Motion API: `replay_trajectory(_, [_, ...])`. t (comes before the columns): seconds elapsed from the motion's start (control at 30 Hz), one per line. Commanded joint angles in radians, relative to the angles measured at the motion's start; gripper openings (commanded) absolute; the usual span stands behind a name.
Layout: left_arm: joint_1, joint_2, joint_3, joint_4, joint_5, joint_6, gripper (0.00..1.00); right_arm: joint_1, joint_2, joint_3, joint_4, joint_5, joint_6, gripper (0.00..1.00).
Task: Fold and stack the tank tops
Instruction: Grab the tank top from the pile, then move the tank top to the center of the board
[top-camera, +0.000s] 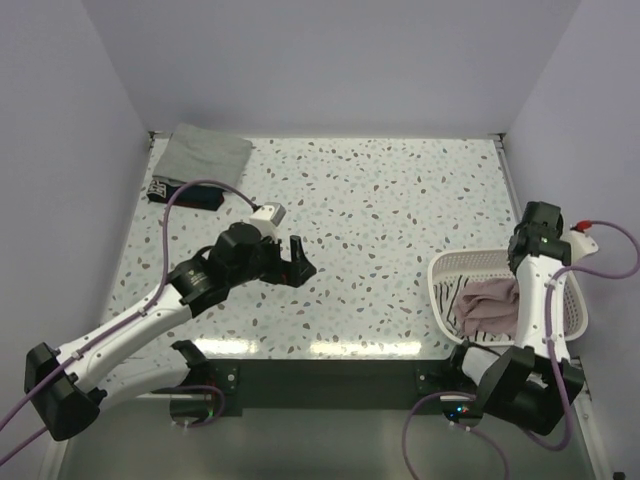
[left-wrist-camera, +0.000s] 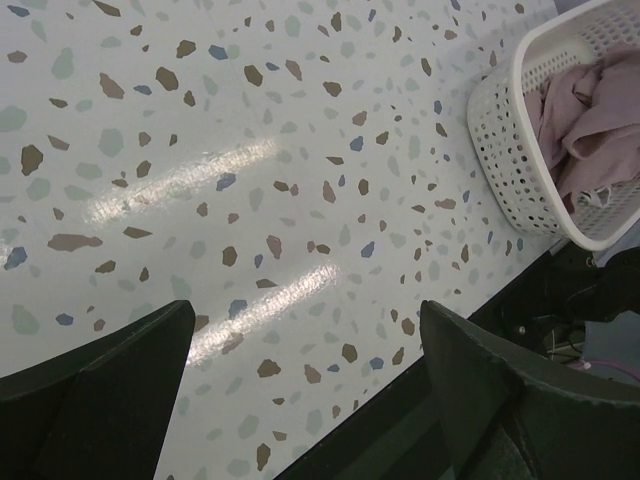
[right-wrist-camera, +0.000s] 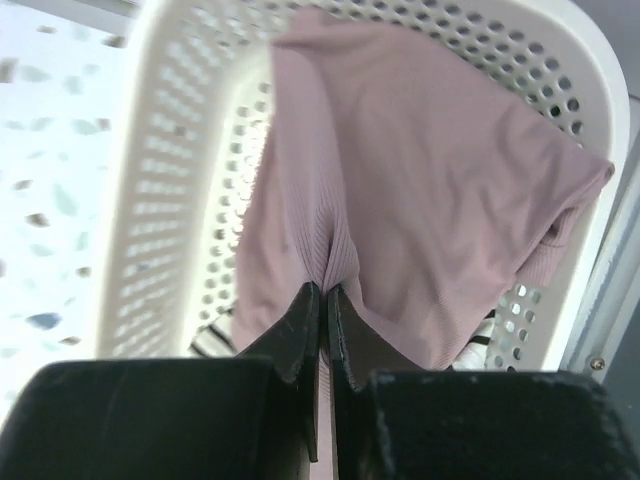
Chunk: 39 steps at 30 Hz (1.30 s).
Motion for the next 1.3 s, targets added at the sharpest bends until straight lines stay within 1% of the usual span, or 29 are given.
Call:
replay_trajectory(0.0, [0.014,0.003,0.046,-0.014,-0.018,0.032,1.00,-0.004,-0.048,0.127,-0.046,-0.068,-0.066,0.00])
replay_trajectory(0.1, [0.047,-0.006,0.077,-0.031,-0.028,0.051,1.00,-0.003,-0.062,0.264,-0.043,-0.184,-0.107,0.00])
replay_trajectory(0.13, [0.061,-0.008,0.085,-0.040,-0.026,0.054,1.00,0.005,-0.059,0.345,-0.039,-0.261,-0.112,0.00])
replay_trajectory(0.2, [0.112,-0.011,0.114,-0.048,-0.018,0.067,1.00,0.063,-0.024,0.442,-0.042,-0.309,-0.100,0.00])
replay_trajectory(0.23, [0.127,-0.009,0.124,-0.057,-0.014,0.072,1.00,0.165,-0.006,0.559,-0.043,-0.282,-0.094,0.00])
replay_trajectory(0.27, [0.141,-0.009,0.147,-0.060,-0.015,0.077,1.00,0.242,0.025,0.632,-0.062,-0.240,-0.083,0.00])
replay_trajectory(0.3, [0.165,-0.008,0.158,-0.065,-0.018,0.084,1.00,0.322,0.101,0.713,-0.081,-0.194,-0.078,0.00])
replay_trajectory(0.33, [0.179,-0.008,0.175,-0.072,-0.020,0.087,1.00,0.471,0.155,0.887,-0.098,-0.130,-0.078,0.00])
replay_trajectory(0.37, [0.195,-0.009,0.183,-0.072,-0.020,0.089,1.00,0.534,0.204,0.977,-0.130,-0.116,-0.080,0.00])
replay_trajectory(0.4, [0.227,-0.011,0.187,-0.077,-0.020,0.089,1.00,0.598,0.308,1.064,-0.140,-0.102,-0.086,0.00])
replay_trajectory(0.43, [0.244,-0.014,0.193,-0.077,-0.020,0.089,1.00,0.735,0.359,1.234,-0.151,-0.082,-0.095,0.00])
replay_trajectory(0.47, [0.259,-0.018,0.198,-0.077,-0.018,0.089,1.00,0.805,0.410,1.322,-0.181,-0.020,-0.119,0.00])
replay_trajectory(0.5, [0.288,-0.017,0.201,-0.079,-0.018,0.089,1.00,0.865,0.469,1.406,-0.200,-0.002,-0.129,0.00])
replay_trajectory(0.53, [0.302,-0.020,0.207,-0.086,-0.020,0.086,1.00,0.958,0.561,1.535,-0.210,0.004,-0.138,0.00])
replay_trajectory(0.6, [0.337,-0.026,0.207,-0.091,-0.022,0.078,1.00,1.022,0.631,1.588,-0.223,-0.002,-0.143,0.00])
replay_trajectory(0.63, [0.345,-0.034,0.201,-0.095,-0.026,0.071,1.00,1.071,0.651,1.541,-0.211,-0.010,-0.140,0.00])
replay_trajectory(0.7, [0.359,-0.044,0.194,-0.100,-0.052,0.052,1.00,1.108,0.631,1.408,-0.116,-0.034,-0.127,0.00])
replay_trajectory(0.73, [0.362,-0.055,0.178,-0.100,-0.070,0.046,1.00,1.134,0.589,1.232,-0.068,-0.051,-0.121,0.00])
replay_trajectory(0.77, [0.365,-0.060,0.169,-0.099,-0.080,0.040,1.00,1.139,0.568,1.138,0.026,-0.072,-0.101,0.00])
replay_trajectory(0.8, [0.367,-0.061,0.158,-0.095,-0.086,0.029,1.00,1.142,0.544,1.049,0.065,-0.114,-0.089,0.00])
replay_trajectory(0.83, [0.368,-0.060,0.137,-0.092,-0.083,0.023,1.00,1.140,0.503,0.880,0.101,-0.132,-0.081,0.20])
replay_trajectory(0.87, [0.368,-0.058,0.125,-0.089,-0.078,0.017,1.00,1.140,0.478,0.794,0.171,-0.152,-0.066,0.33])
replay_trajectory(0.9, [0.368,-0.055,0.108,-0.083,-0.071,-0.001,1.00,1.140,0.458,0.716,0.196,-0.174,-0.058,0.47])
replay_trajectory(0.93, [0.368,-0.052,0.067,-0.063,-0.057,-0.011,1.00,1.140,0.440,0.582,0.211,-0.175,-0.049,0.57])
replay_trajectory(0.97, [0.370,-0.049,0.043,-0.048,-0.048,-0.018,1.00,1.140,0.398,0.521,0.233,-0.177,-0.028,0.69])
replay_trajectory(1.0, [0.370,-0.042,0.020,-0.028,-0.045,-0.038,1.00,1.140,0.377,0.413,0.242,-0.174,-0.014,0.70])
replay_trajectory(1.1, [0.370,-0.006,-0.061,0.012,-0.041,-0.075,1.00,1.142,0.282,0.237,0.294,-0.182,0.032,0.71])
replay_trajectory(1.2, [0.370,0.015,-0.141,0.046,-0.034,-0.133,0.95,1.166,0.240,0.174,0.308,-0.185,0.037,0.69])
replay_trajectory(1.27, [0.368,0.014,-0.219,0.095,0.020,-0.167,0.88,1.253,0.257,0.180,0.290,-0.141,0.037,0.66])
